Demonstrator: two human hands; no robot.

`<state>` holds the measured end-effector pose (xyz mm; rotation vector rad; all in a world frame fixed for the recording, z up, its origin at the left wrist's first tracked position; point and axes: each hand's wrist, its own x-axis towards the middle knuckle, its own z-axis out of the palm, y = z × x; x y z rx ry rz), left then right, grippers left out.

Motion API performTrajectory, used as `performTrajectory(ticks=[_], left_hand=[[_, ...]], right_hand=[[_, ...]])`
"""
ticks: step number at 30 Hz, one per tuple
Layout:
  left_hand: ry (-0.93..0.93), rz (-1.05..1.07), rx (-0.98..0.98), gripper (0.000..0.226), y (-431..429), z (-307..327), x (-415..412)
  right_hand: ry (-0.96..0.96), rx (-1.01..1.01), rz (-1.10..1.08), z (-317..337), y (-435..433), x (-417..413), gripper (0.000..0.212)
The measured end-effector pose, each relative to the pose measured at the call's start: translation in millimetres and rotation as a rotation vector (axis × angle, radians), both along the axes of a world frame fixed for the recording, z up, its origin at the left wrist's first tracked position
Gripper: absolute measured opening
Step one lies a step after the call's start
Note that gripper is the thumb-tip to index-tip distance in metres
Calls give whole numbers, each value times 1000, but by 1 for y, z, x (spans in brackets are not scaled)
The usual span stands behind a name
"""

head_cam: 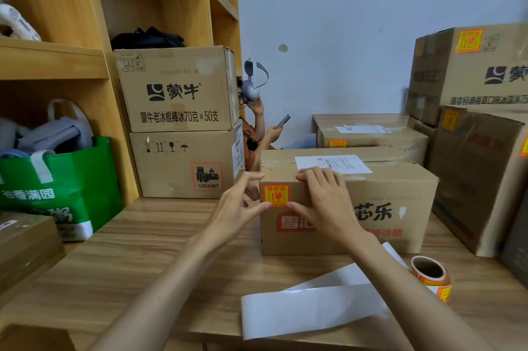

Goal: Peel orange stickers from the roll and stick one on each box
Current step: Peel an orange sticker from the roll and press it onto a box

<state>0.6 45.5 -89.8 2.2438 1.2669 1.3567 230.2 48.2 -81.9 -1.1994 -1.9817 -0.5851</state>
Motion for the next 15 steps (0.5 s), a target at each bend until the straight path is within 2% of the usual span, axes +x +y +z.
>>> performTrajectory(ticks=[6,15], left_hand=[[40,-51,-39,76,2,1,-4],[116,-42,-18,62,-22,7,-6]], right_hand=[[9,-13,4,3,-6,-2,53],[39,-53,40,8,-29,-9,51]])
